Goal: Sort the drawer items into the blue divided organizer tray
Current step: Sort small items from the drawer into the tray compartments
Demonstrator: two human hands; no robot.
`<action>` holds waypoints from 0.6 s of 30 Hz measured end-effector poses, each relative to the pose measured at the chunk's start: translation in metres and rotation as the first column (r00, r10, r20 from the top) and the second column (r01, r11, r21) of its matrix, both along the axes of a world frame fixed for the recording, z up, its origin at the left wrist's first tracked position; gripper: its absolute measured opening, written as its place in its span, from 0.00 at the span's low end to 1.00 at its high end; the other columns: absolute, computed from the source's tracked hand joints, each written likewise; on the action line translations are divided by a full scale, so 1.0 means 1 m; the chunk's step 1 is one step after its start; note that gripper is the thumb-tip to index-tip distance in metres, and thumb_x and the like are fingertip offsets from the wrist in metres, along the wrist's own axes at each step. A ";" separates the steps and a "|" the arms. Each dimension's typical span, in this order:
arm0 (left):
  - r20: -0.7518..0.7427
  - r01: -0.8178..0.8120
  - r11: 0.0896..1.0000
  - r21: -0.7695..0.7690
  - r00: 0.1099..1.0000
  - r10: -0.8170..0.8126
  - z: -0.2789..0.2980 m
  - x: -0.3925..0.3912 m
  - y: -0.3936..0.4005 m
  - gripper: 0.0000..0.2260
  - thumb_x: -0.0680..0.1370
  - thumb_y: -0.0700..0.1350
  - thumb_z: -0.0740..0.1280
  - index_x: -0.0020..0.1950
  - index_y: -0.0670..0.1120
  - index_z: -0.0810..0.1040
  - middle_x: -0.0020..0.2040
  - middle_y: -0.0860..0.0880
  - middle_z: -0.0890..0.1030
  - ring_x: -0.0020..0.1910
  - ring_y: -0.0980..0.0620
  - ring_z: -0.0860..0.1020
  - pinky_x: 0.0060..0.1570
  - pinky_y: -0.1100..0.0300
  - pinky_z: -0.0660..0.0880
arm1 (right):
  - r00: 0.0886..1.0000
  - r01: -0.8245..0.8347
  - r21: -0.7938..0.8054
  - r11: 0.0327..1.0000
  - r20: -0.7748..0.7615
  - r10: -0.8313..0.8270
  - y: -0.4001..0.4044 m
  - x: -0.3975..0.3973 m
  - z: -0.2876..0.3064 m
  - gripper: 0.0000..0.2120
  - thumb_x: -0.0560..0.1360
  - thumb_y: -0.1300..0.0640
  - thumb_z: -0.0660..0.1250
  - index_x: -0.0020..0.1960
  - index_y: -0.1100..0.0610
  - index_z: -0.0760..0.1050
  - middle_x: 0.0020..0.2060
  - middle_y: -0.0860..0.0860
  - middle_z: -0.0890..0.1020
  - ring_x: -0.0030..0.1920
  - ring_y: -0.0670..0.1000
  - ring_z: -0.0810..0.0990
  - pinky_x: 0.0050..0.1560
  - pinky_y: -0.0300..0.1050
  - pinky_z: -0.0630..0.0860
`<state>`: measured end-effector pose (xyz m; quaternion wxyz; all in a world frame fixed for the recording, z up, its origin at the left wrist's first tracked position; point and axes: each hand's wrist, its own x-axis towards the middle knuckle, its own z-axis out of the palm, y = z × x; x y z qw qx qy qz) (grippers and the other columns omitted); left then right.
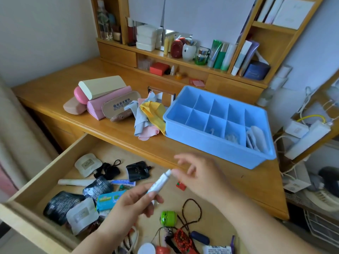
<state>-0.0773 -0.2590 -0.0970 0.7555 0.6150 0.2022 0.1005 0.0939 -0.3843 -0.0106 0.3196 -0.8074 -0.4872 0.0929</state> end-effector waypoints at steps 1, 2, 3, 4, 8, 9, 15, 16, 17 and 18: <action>0.039 0.014 1.000 -0.001 0.999 -0.014 0.005 0.006 -0.003 0.12 0.75 0.49 0.66 0.56 0.48 0.81 0.43 0.44 0.82 0.32 0.54 0.74 0.33 0.66 0.70 | 0.985 -0.018 -0.062 0.998 -0.171 0.008 0.001 -0.009 -0.004 0.10 0.72 0.46 0.68 0.52 0.46 0.78 0.40 0.41 0.82 0.34 0.42 0.78 0.36 0.35 0.75; 0.065 0.017 1.000 -0.007 0.998 -0.016 0.010 0.012 -0.005 0.12 0.75 0.48 0.66 0.56 0.48 0.81 0.45 0.43 0.83 0.32 0.53 0.74 0.34 0.65 0.72 | 0.942 -0.017 -0.057 0.998 -0.336 -0.003 0.002 -0.013 -0.007 0.06 0.73 0.51 0.69 0.50 0.47 0.78 0.38 0.43 0.83 0.32 0.42 0.79 0.36 0.38 0.77; 0.078 0.012 1.000 -0.020 0.997 -0.010 0.013 0.016 -0.007 0.12 0.75 0.48 0.65 0.56 0.48 0.81 0.46 0.42 0.83 0.33 0.52 0.75 0.36 0.63 0.74 | 0.886 0.001 -0.030 1.000 -0.464 -0.015 0.001 -0.014 -0.005 0.05 0.73 0.56 0.70 0.47 0.49 0.77 0.36 0.45 0.83 0.32 0.43 0.80 0.36 0.41 0.78; 0.084 0.002 0.999 -0.039 0.996 0.001 0.015 0.019 -0.007 0.12 0.75 0.49 0.65 0.55 0.48 0.82 0.47 0.42 0.83 0.35 0.51 0.76 0.39 0.61 0.76 | 0.852 0.019 0.009 1.000 -0.523 -0.011 0.000 -0.012 -0.001 0.06 0.74 0.60 0.69 0.46 0.49 0.76 0.35 0.47 0.84 0.32 0.45 0.81 0.36 0.44 0.78; -0.017 -0.127 0.989 -0.070 0.992 0.126 -0.001 0.008 -0.002 0.13 0.77 0.51 0.62 0.56 0.49 0.81 0.51 0.43 0.84 0.44 0.46 0.81 0.47 0.55 0.78 | 0.946 0.204 0.307 0.930 -0.307 -0.106 -0.011 0.019 0.027 0.05 0.73 0.58 0.69 0.44 0.50 0.74 0.33 0.48 0.82 0.33 0.44 0.81 0.37 0.39 0.78; -0.083 -0.189 0.982 -0.016 0.979 0.187 -0.009 0.002 0.002 0.11 0.78 0.49 0.62 0.56 0.49 0.81 0.49 0.44 0.84 0.43 0.47 0.81 0.46 0.56 0.78 | 0.964 0.265 0.411 0.872 -0.144 -0.225 -0.016 0.033 0.035 0.04 0.72 0.56 0.68 0.43 0.49 0.73 0.30 0.46 0.80 0.33 0.42 0.79 0.35 0.32 0.75; -0.296 -0.376 0.867 0.326 0.831 0.471 -0.038 -0.017 0.020 0.08 0.79 0.43 0.63 0.49 0.55 0.79 0.39 0.52 0.84 0.37 0.53 0.81 0.39 0.60 0.75 | 0.736 0.424 0.314 0.850 0.428 -0.525 -0.017 0.102 0.037 0.05 0.74 0.57 0.66 0.47 0.58 0.73 0.36 0.55 0.82 0.39 0.59 0.81 0.38 0.48 0.75; -0.289 -0.392 0.845 0.363 0.815 0.502 -0.040 -0.018 0.022 0.08 0.79 0.43 0.63 0.48 0.55 0.79 0.38 0.50 0.84 0.37 0.51 0.81 0.39 0.58 0.76 | 0.740 0.457 0.164 0.874 0.476 -0.476 -0.011 0.106 0.030 0.07 0.75 0.55 0.64 0.48 0.59 0.74 0.39 0.58 0.82 0.41 0.62 0.80 0.40 0.51 0.75; -0.287 -0.406 0.827 0.388 0.800 0.527 -0.043 -0.018 0.023 0.09 0.78 0.42 0.63 0.49 0.55 0.79 0.37 0.47 0.83 0.37 0.48 0.80 0.38 0.56 0.75 | 0.760 0.485 -0.011 0.875 0.500 -0.415 -0.006 0.108 0.022 0.13 0.77 0.50 0.60 0.48 0.59 0.76 0.42 0.60 0.82 0.44 0.63 0.79 0.43 0.53 0.74; -0.296 -0.412 0.815 0.407 0.785 0.544 -0.045 -0.018 0.026 0.09 0.78 0.42 0.63 0.49 0.55 0.78 0.36 0.44 0.82 0.35 0.46 0.79 0.37 0.55 0.75 | 0.782 0.497 -0.149 0.855 0.505 -0.367 -0.002 0.108 0.016 0.19 0.79 0.47 0.54 0.48 0.59 0.77 0.46 0.61 0.82 0.49 0.62 0.78 0.49 0.53 0.74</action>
